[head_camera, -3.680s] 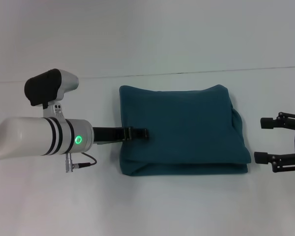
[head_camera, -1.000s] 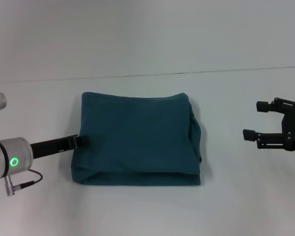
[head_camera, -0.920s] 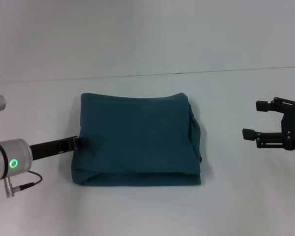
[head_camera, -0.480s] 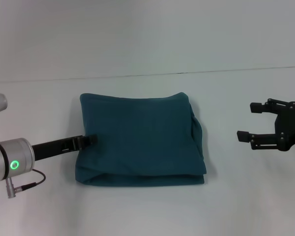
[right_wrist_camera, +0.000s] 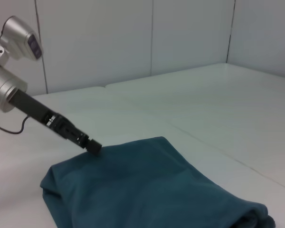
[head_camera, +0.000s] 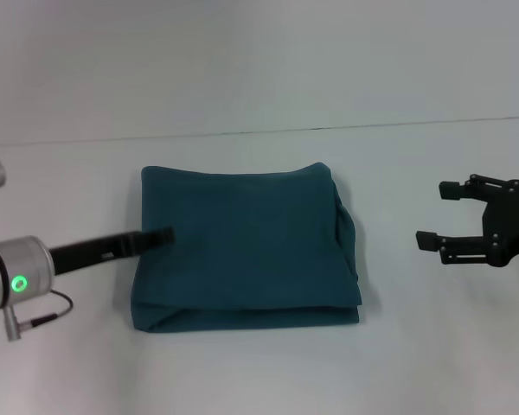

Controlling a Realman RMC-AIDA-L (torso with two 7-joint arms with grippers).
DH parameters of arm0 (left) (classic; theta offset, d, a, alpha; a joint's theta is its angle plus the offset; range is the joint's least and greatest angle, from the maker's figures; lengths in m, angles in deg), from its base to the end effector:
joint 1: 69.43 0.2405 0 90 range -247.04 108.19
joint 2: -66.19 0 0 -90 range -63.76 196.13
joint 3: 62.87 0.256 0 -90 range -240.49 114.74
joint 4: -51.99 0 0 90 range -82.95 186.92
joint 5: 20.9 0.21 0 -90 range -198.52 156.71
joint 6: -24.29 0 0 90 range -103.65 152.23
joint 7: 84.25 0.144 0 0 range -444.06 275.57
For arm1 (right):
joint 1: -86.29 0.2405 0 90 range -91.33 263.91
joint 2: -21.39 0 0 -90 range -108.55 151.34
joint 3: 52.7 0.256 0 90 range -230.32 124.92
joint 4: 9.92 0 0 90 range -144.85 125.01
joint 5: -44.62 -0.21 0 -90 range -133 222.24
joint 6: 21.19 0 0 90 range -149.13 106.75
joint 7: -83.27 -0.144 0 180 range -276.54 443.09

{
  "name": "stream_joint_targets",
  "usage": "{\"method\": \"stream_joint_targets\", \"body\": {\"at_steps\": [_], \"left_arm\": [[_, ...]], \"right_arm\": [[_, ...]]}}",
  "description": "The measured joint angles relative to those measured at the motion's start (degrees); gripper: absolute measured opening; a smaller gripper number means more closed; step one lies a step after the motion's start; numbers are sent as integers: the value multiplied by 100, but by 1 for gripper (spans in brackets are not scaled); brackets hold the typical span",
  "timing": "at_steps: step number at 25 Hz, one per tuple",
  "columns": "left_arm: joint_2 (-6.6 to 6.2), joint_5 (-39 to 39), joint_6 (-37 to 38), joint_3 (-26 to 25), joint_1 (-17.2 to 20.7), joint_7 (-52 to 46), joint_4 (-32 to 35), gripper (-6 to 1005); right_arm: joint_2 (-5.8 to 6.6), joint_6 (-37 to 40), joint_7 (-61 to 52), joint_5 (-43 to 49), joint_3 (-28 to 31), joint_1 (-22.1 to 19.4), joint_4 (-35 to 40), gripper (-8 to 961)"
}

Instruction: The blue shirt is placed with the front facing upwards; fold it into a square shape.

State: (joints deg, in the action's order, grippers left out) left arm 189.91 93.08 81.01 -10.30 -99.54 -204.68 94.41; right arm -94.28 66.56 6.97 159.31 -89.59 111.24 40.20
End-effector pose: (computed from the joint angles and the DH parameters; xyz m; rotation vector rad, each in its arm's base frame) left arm -0.2691 0.3791 -0.0307 -2.1723 -1.4123 -0.5687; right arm 0.2927 0.3355 0.0705 -2.5554 0.4245 0.4793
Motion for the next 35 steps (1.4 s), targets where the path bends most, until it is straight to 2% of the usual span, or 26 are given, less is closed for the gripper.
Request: {"method": "stream_joint_targets", "body": {"at_steps": [6, 9, 12, 16, 25, 26, 27, 30, 32, 35], "left_arm": [[-3, -14, -230, -111, 51, 567, 422, 610], [7, -99, -175, -178, 45, 994, 528, 677], [-6, -243, 162, -189, 8, 1581, 525, 872], [-30, -457, 925, -226, -26, 2617, 512, 875], [-419, -656, 3690, -448, -220, 3695, 524, 875], [-508, -663, 4082, -523, -240, 3763, 488, 875], [-543, -667, 4210, -544, -252, 3775, 445, 874], [-763, -688, 4717, -658, -302, 3884, 95, 873], [-816, -698, 4814, -737, -273, 4035, -16, 873], [-811, -695, 4860, -818, -147, 4345, -62, 873]], "right_arm": [[-30, 22, -8, 39, -9, 63, -5, 945], [-100, 62, 33, 0, -6, 87, 67, 945], [-153, 107, 41, 29, -28, 135, 108, 945], [-163, 350, 62, 48, -231, 180, 111, 945], [-74, 1513, 179, 57, -427, 69, 238, 945], [-92, 1588, 194, 56, -416, 39, 299, 945], [-111, 1643, 208, 56, -409, 20, 348, 945], [-216, 1687, 243, 77, -432, 10, 433, 945], [-285, 1662, 244, 158, -450, 69, 435, 945], [-340, 1630, 207, 278, -458, 201, 431, 945]]}}
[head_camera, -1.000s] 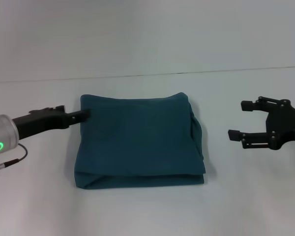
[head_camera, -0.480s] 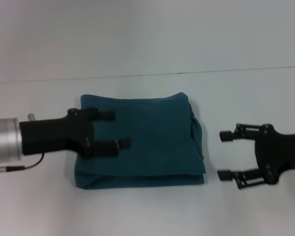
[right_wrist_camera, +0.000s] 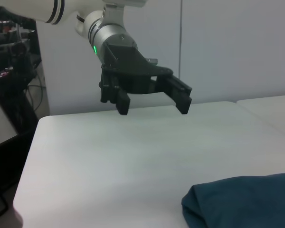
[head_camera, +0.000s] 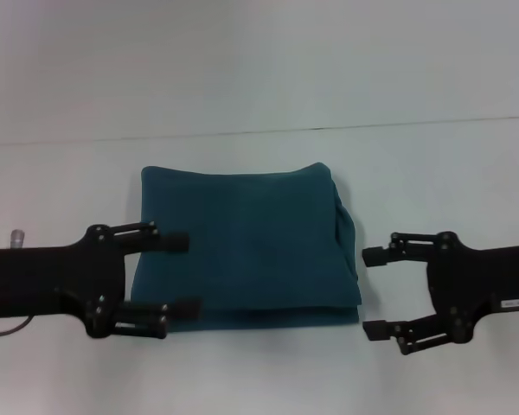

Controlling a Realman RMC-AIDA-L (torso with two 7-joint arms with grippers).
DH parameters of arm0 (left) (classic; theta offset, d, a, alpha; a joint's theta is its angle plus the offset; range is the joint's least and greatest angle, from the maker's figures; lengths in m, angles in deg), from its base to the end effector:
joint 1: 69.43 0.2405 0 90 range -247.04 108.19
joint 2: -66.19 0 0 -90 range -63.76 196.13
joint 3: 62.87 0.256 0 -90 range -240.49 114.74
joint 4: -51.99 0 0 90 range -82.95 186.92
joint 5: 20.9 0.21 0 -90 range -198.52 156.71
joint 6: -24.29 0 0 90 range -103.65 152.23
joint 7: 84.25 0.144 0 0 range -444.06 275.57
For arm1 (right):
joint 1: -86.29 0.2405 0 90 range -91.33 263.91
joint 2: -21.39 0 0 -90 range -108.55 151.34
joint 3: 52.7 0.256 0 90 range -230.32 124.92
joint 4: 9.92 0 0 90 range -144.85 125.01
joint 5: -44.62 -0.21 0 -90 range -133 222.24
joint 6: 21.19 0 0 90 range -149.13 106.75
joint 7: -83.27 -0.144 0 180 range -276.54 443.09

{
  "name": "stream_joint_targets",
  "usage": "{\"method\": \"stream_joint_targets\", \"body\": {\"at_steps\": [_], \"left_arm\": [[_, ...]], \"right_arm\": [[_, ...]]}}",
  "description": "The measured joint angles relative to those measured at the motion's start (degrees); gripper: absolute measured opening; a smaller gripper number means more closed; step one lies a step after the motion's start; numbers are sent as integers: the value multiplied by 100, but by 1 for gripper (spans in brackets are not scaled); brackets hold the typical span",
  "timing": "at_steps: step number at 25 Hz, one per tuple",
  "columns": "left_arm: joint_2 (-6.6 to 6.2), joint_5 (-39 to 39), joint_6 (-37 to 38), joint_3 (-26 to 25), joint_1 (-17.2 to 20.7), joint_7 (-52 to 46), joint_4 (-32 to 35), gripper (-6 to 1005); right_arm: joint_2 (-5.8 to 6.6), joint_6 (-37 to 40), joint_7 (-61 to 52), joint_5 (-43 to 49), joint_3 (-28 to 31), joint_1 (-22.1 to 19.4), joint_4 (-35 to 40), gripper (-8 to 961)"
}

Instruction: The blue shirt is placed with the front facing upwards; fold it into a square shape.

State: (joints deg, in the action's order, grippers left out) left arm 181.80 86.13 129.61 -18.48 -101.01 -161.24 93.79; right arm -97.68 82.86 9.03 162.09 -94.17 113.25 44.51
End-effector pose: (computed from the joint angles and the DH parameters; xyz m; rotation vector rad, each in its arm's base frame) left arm -0.2234 0.3179 0.0333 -2.9258 -0.2813 -0.8980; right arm 0.2445 0.3065 0.0381 -2.9038 0.1779 0.5919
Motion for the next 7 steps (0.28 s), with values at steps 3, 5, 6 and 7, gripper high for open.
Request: {"method": "stream_joint_targets", "body": {"at_steps": [3, 5, 6, 7], "left_arm": [[14, 81, -24, 17, 44, 154, -53, 876], [14, 185, -69, 41, 48, 302, -153, 876], [14, 221, -81, 43, 51, 384, -199, 876], [17, 239, -89, 43, 61, 478, -232, 876]], "right_arm": [[-22, 2, -87, 68, -59, 142, -12, 945], [-27, -1, -195, 78, -163, 214, -10, 945], [-31, -14, -256, 78, -219, 253, -4, 945], [-34, -22, -302, 78, -256, 294, -1, 945]]}}
